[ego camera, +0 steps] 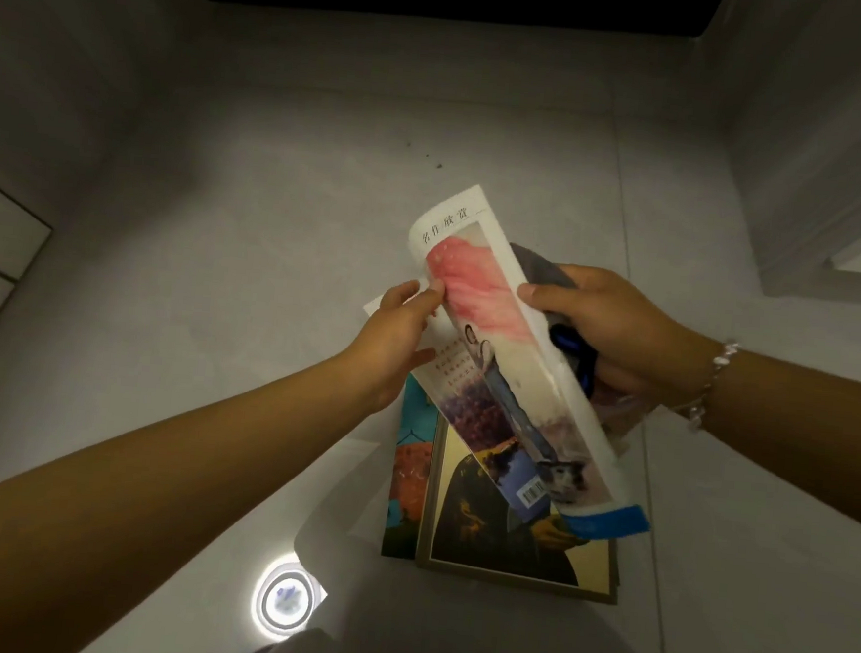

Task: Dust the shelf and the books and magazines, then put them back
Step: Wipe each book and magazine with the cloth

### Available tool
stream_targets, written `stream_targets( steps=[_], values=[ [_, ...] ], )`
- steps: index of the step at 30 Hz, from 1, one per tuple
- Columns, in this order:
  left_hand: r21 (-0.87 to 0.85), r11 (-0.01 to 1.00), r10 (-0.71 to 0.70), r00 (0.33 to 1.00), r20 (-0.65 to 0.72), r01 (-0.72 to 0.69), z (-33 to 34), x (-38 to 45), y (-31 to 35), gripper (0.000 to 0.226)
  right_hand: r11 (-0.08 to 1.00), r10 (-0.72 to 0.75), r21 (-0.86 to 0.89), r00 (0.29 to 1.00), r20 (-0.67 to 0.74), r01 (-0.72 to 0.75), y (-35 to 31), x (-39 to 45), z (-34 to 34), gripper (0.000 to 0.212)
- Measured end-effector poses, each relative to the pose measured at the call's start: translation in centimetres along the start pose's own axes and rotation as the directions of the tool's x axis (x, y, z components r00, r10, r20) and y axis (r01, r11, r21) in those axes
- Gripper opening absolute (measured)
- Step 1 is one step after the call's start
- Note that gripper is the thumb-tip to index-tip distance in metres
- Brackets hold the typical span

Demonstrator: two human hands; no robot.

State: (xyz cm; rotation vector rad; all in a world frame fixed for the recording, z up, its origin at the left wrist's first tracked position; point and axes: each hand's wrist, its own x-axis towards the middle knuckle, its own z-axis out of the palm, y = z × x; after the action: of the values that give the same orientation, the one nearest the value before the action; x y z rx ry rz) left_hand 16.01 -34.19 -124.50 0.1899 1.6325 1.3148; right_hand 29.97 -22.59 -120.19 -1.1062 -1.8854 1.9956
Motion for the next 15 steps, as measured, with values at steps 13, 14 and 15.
stream_targets(
  steps=[13, 14, 15],
  values=[
    [0.006, 0.997, -0.072, 0.997, -0.006, 0.072, -2.8, 1.1, -1.5, 0.038, 0.995, 0.091, 0.065, 0.983, -0.161, -0.082, 0.6, 0.4, -5.1, 0.022],
    [0.066, 0.996, -0.062, 0.997, -0.040, 0.064, -2.8, 1.2, -1.9, 0.037, 0.995, 0.079, -0.047, 0.975, -0.210, -0.091, 1.4, 0.5, -5.5, 0.025],
    [0.118, 0.991, -0.058, 0.996, -0.072, 0.066, -2.7, 1.1, -2.4, 0.038, 0.983, 0.076, -0.142, 0.968, -0.239, -0.113, 2.3, 0.7, -5.8, 0.026]
  ],
)
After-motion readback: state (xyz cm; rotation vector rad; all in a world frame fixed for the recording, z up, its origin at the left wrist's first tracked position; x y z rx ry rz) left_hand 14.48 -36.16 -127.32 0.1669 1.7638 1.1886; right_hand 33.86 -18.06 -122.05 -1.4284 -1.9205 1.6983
